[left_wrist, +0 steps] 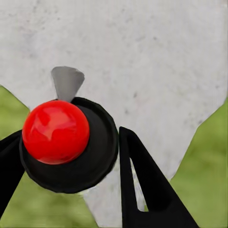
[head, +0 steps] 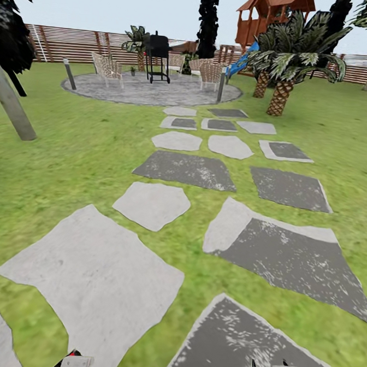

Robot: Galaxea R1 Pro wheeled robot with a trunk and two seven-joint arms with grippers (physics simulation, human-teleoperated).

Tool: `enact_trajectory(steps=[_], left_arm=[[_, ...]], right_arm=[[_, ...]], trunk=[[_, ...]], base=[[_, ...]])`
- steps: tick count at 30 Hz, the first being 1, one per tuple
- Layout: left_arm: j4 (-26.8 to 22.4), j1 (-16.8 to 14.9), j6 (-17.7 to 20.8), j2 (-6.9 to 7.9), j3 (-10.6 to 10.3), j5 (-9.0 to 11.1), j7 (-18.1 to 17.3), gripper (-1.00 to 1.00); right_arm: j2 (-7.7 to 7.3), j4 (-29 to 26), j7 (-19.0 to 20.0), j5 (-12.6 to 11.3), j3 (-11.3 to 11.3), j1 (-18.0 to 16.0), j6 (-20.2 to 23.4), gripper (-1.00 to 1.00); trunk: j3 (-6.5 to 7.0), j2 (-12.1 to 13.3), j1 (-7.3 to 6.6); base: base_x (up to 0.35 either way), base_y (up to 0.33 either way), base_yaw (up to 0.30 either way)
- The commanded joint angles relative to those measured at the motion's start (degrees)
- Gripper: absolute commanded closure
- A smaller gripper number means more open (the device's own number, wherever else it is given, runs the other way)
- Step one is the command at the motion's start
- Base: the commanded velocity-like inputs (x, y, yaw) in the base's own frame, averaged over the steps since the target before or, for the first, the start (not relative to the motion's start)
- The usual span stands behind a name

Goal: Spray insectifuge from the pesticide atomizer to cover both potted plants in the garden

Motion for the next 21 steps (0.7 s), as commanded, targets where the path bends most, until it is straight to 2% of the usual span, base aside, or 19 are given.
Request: enact_trajectory(steps=[1, 21], left_arm=[[0.0, 0.0, -0.2, 0.04, -0.4, 0.6, -0.1, 1.0], [0.0, 0.0, -0.2, 0.04, -0.4, 0.6, -0.1, 1.0]], right_arm=[[0.01, 0.0, -0.3, 0.6, -0.4, 0.0, -0.1, -1.0], [0.01, 0.0, -0.3, 0.7, -0.4, 0.0, -0.1, -1.0]], trunk=[[-0.04, 0.0, 0.02], [-0.04, 0.0, 0.02]], base=[[0.314, -0.08, 0.006], [0.314, -0.08, 0.0]])
